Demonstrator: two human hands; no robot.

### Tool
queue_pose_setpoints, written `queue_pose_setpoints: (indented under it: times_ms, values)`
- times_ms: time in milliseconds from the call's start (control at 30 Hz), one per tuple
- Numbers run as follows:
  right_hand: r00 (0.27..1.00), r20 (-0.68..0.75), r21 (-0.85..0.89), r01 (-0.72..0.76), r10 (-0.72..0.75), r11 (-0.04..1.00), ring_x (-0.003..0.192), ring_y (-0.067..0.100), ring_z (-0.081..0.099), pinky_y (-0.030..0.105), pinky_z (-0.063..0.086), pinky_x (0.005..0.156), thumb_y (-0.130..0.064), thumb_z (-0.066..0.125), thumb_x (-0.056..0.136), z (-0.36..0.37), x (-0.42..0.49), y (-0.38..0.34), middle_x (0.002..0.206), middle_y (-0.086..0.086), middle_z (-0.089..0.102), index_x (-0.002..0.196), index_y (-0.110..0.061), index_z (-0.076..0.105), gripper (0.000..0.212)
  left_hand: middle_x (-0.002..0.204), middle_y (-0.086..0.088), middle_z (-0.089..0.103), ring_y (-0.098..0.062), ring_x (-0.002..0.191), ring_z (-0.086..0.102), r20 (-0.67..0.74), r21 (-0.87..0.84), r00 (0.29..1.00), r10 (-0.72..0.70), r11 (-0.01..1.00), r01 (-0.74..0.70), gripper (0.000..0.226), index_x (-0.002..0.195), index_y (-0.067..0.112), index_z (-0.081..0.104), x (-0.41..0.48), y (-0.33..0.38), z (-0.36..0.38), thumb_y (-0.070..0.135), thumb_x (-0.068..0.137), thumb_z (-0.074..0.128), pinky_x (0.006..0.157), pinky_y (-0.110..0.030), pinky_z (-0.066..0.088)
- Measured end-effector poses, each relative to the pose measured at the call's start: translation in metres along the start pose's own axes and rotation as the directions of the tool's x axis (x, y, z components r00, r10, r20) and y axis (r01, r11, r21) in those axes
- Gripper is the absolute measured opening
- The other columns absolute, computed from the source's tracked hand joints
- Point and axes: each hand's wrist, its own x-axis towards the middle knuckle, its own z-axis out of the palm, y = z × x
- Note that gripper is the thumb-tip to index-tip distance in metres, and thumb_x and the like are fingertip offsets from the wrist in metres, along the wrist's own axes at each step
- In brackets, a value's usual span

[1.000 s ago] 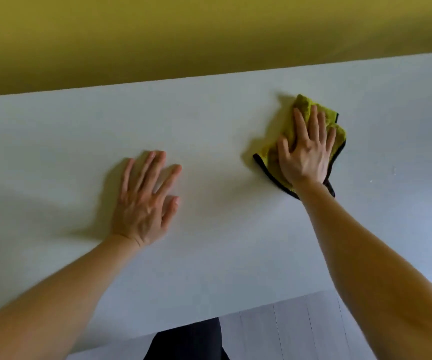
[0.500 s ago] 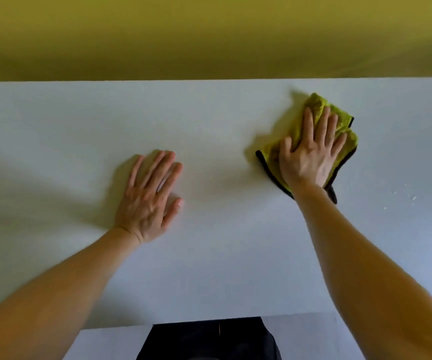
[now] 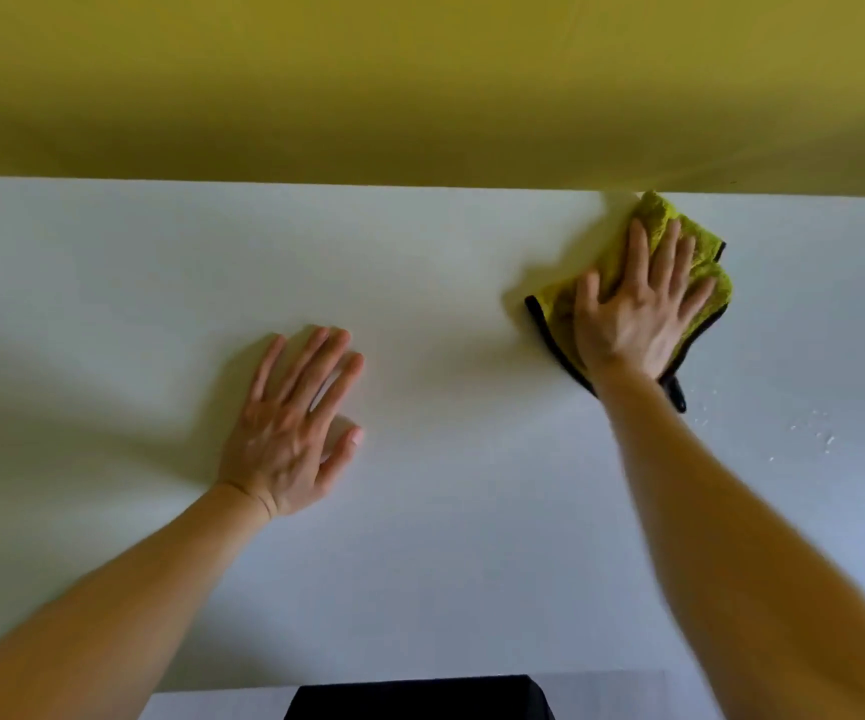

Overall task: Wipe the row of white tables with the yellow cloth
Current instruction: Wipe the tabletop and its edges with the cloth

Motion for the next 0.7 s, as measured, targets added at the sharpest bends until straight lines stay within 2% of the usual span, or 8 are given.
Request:
queue_pose_setpoints:
  times_ms: [67, 133, 233, 333, 400, 500, 567, 700]
  values:
    - [0.996, -0.04, 0.03, -0.085, 0.086, 0.996, 0.168, 0.033, 0.011, 0.07, 0.008, 0.13, -0.055, 0.046, 0.092, 0.005, -0.026, -0.047, 0.181, 0.012, 0.016, 0.17, -0.022, 0.034, 0.086, 0.18, -0.014, 0.023, -0.036, 0.167, 0.022, 0.001, -0.008, 1.0, 0.007, 1.0, -0.007, 0.077, 0.167, 0.006, 0.039, -0.003, 0.0, 0.0, 0.045, 0.102, 0.051, 0.127, -0.072, 0.024]
    - [0.986, 0.016, 0.057, 0.164, -0.165, 0.985, 0.169, 0.034, 0.008, 0.069, 0.004, 0.131, -0.055, 0.048, 0.092, 0.013, -0.063, -0.106, 0.181, 0.013, 0.014, 0.17, -0.021, 0.034, 0.086, 0.179, -0.015, 0.025, -0.037, 0.166, 0.023, 0.006, 0.01, 1.0, 0.012, 1.0, -0.012, 0.076, 0.166, 0.005, 0.041, -0.003, -0.001, 0.0, 0.045, 0.102, 0.051, 0.127, -0.072, 0.024]
    - [0.785, 0.133, 0.112, 0.594, -0.605, 0.797, 0.167, 0.035, 0.014, 0.07, 0.005, 0.13, -0.059, 0.047, 0.099, 0.014, -0.091, -0.151, 0.18, 0.011, 0.02, 0.169, -0.024, 0.038, 0.079, 0.175, -0.019, 0.033, -0.039, 0.165, 0.026, 0.016, 0.027, 1.0, -0.003, 1.0, 0.002, 0.073, 0.159, -0.001, 0.049, -0.005, -0.002, 0.002, 0.045, 0.103, 0.05, 0.127, -0.072, 0.025]
    - [0.648, 0.075, 0.119, 0.749, -0.758, 0.652, 0.156, 0.036, 0.04, 0.07, 0.013, 0.129, -0.065, 0.054, 0.095, 0.017, -0.042, -0.114, 0.17, 0.01, 0.044, 0.161, -0.03, 0.052, 0.075, 0.177, -0.017, 0.029, -0.037, 0.166, 0.026, 0.011, 0.028, 1.0, 0.009, 1.0, -0.009, 0.075, 0.163, 0.002, 0.045, -0.004, 0.0, 0.002, 0.044, 0.101, 0.053, 0.127, -0.071, 0.025]
    - [0.732, 0.035, 0.086, 0.676, -0.681, 0.732, 0.157, 0.037, 0.04, 0.067, 0.014, 0.131, -0.061, 0.06, 0.093, 0.015, 0.007, -0.062, 0.167, 0.012, 0.047, 0.157, -0.029, 0.057, 0.071, 0.179, -0.014, 0.025, -0.035, 0.166, 0.024, 0.009, 0.004, 1.0, 0.002, 1.0, -0.002, 0.077, 0.167, 0.006, 0.039, -0.002, 0.001, -0.001, 0.046, 0.101, 0.05, 0.128, -0.071, 0.024]
    - [0.963, 0.025, 0.013, 0.268, -0.268, 0.963, 0.164, 0.033, 0.025, 0.067, 0.011, 0.131, -0.059, 0.048, 0.093, -0.005, 0.067, 0.017, 0.173, 0.014, 0.037, 0.157, -0.023, 0.052, 0.073, 0.18, -0.013, 0.023, -0.035, 0.166, 0.024, 0.008, -0.013, 1.0, 0.002, 1.0, -0.002, 0.077, 0.167, 0.007, 0.038, -0.003, 0.001, 0.0, 0.046, 0.101, 0.048, 0.127, -0.072, 0.024]
    - [0.996, 0.044, 0.021, 0.073, -0.074, 0.997, 0.167, 0.032, 0.016, 0.069, 0.005, 0.131, -0.059, 0.038, 0.092, -0.012, 0.071, 0.022, 0.178, 0.014, 0.026, 0.162, -0.021, 0.044, 0.08, 0.18, -0.013, 0.024, -0.035, 0.166, 0.025, 0.007, -0.014, 1.0, 0.003, 1.0, -0.003, 0.077, 0.167, 0.007, 0.038, -0.002, 0.0, 0.0, 0.046, 0.102, 0.048, 0.127, -0.072, 0.024]
    - [0.94, 0.107, 0.048, 0.32, -0.324, 0.946, 0.169, 0.034, 0.007, 0.067, -0.002, 0.132, -0.079, 0.036, 0.095, 0.002, -0.002, -0.079, 0.181, 0.015, 0.014, 0.168, -0.03, 0.04, 0.088, 0.18, -0.014, 0.024, -0.036, 0.166, 0.025, 0.018, -0.002, 1.0, 0.007, 1.0, -0.007, 0.078, 0.168, 0.007, 0.037, -0.003, 0.0, 0.0, 0.046, 0.101, 0.049, 0.127, -0.073, 0.024]
